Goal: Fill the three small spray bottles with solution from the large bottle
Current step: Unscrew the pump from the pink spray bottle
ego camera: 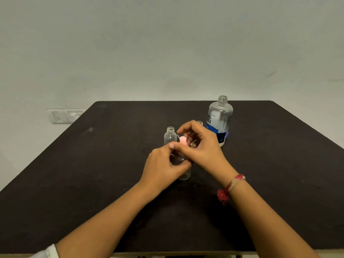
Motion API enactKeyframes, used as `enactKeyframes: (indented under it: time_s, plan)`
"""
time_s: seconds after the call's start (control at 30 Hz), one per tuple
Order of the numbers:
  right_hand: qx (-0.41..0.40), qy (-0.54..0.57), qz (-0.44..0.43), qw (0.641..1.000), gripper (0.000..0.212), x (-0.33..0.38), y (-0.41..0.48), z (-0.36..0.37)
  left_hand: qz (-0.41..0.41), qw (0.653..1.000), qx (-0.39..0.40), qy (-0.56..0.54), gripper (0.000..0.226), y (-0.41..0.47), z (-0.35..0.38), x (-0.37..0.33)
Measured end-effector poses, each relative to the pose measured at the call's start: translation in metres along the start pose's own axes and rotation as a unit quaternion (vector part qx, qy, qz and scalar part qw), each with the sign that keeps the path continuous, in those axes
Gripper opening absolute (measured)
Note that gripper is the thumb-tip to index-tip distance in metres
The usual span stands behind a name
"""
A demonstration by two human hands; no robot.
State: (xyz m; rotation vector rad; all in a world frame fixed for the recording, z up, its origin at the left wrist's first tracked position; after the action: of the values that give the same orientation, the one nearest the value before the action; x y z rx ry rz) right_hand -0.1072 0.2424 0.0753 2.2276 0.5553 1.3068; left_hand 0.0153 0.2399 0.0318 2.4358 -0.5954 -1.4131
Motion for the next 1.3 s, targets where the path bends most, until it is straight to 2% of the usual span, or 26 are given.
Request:
enactKeyframes:
  time_s: [0.13,0.3,0.47,0.67,0.9,1.03,1.17,1.3]
  plan:
    - [0.004,-0.008,0.019,1.000,0.029,-0.003,-0.001,0.002,0.002,1.000,-0.004,-0.029,0.041,0.004,0.000,0.006]
    - [0.053,-0.046,0.028,0.997,0.033,-0.005,0.001,0.002,0.011,0.999,-0.020,-0.029,0.037,0.005,-0.003,0.009]
    - [0.069,0.031,0.072,0.995,0.033,-0.011,0.002,0.004,0.012,0.999,-0.023,-0.027,0.036,0.007,-0.002,0.013]
    - [0.133,0.109,0.092,0.981,0.032,-0.016,0.005,0.002,0.017,0.999,-0.011,-0.047,0.037,0.009,-0.004,0.010]
    - [0.107,0.046,0.075,0.990,0.042,-0.016,0.003,0.004,0.039,0.999,-0.006,-0.026,0.020,0.010,-0.005,0.010]
    - [0.143,0.080,0.086,0.983,0.038,-0.015,0.003,0.003,0.036,0.999,-0.003,-0.040,0.031,0.009,-0.005,0.008]
    - [0.201,0.113,0.072,0.970,0.044,-0.011,0.001,0.001,0.038,0.997,0.004,-0.062,0.042,0.008,-0.005,0.008]
    - [0.160,0.078,0.075,0.981,0.058,-0.012,0.002,0.004,0.050,0.998,0.005,-0.042,0.032,0.010,-0.005,0.010]
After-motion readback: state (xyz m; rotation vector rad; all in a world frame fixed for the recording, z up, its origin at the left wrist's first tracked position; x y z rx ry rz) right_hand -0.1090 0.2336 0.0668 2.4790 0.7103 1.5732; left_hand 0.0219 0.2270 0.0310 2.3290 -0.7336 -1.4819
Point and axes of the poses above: each hand's wrist, its own y-axis towards the middle knuckle, its own z-axis out of the palm, x = y × z, the point moved 5 cm from there along y, towards the middle knuckle, and after that the axes turned 4 degrees about -y, right-handed, at the moved point
